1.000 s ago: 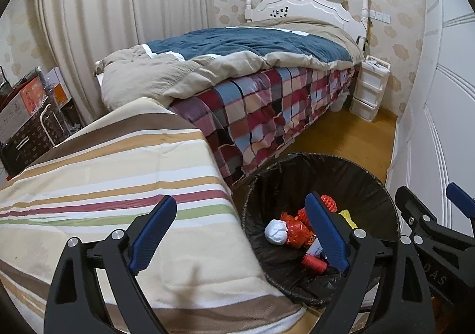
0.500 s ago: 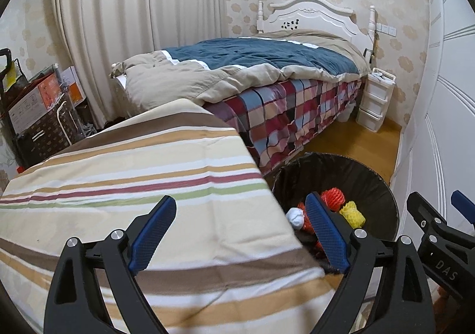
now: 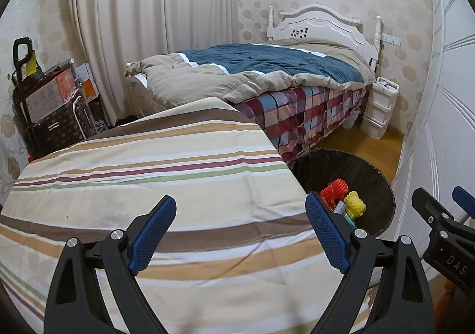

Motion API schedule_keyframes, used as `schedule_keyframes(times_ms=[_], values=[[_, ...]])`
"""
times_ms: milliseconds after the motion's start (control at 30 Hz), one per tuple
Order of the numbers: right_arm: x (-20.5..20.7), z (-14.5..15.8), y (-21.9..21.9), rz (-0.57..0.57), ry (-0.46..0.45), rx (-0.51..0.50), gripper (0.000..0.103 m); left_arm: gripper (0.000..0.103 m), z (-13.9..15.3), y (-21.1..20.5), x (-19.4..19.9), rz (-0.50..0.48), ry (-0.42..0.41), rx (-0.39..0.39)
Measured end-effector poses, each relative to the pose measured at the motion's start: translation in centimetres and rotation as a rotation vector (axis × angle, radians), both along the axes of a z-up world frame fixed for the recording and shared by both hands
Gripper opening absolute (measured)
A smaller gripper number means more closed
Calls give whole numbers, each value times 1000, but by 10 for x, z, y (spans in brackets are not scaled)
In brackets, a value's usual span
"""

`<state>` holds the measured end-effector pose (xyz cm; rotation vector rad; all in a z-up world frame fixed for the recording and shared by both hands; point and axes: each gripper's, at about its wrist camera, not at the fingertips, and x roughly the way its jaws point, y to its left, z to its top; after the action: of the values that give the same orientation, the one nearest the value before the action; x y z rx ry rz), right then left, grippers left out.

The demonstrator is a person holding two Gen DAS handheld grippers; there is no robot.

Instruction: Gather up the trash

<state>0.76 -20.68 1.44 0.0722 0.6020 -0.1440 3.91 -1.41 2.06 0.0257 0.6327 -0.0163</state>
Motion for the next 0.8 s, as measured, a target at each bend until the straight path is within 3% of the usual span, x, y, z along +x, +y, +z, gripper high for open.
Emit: schedule_keyframes(times_ms=[800], values=[[-17,6,17,38,-22,-11,98,88,3,9,-18,12,-11,-16]])
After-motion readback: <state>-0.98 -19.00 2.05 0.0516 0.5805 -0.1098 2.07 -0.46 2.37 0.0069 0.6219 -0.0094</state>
